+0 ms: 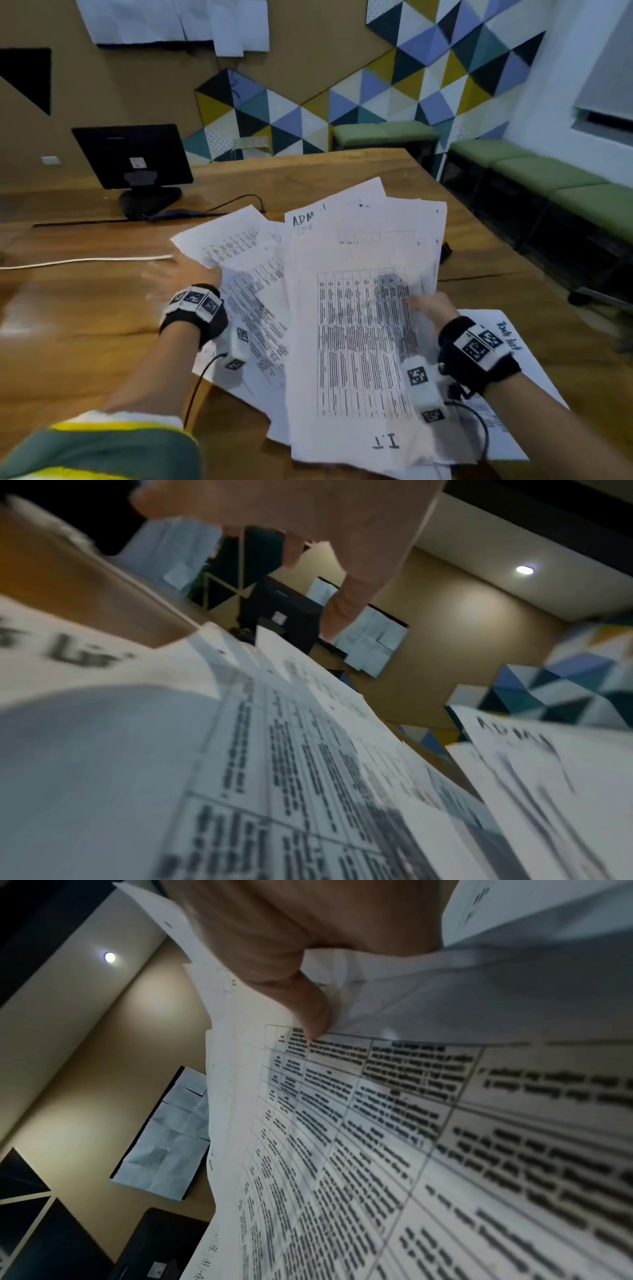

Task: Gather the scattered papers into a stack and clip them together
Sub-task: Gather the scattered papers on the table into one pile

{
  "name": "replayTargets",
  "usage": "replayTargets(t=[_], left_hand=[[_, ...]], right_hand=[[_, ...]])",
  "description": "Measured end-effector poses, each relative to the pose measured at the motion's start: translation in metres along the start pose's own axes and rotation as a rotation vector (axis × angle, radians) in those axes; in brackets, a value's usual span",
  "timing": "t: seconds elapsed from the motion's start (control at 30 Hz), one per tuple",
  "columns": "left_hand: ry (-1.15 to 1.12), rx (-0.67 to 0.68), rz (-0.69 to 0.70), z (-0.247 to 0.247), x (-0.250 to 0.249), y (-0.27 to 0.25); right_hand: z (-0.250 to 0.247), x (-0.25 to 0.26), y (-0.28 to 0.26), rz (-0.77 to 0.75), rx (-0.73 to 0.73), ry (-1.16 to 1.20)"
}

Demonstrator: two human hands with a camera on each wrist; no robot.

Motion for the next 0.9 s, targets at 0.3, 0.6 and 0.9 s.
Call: replayTargets(t=[0.3,0.6,0.9], left_hand=[[0.393,0.501,0.089,0.031,0.047,0.018],[0.086,0.170,0.325,0.020,-0.024,0.013],[-0.215,0.308,-0.115,0.051,0.001,0.016]], right_hand=[[0.048,0.028,-0.006,-0.042,0.112,-0.021],[0.035,0.024,0.004,-0.076,-0.131,-0.136],[0.032,0.017,0.032,-0.002,-0.080,-0.052]])
Point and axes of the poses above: each hand's wrist, its own y-axis towards the middle knuckle, its own z-axis out of the palm, x = y × z, the point moved 8 cm from there along y, towards the middle knuckle, and after that the axes turned 1 degree about y, right-handed, at the moved point
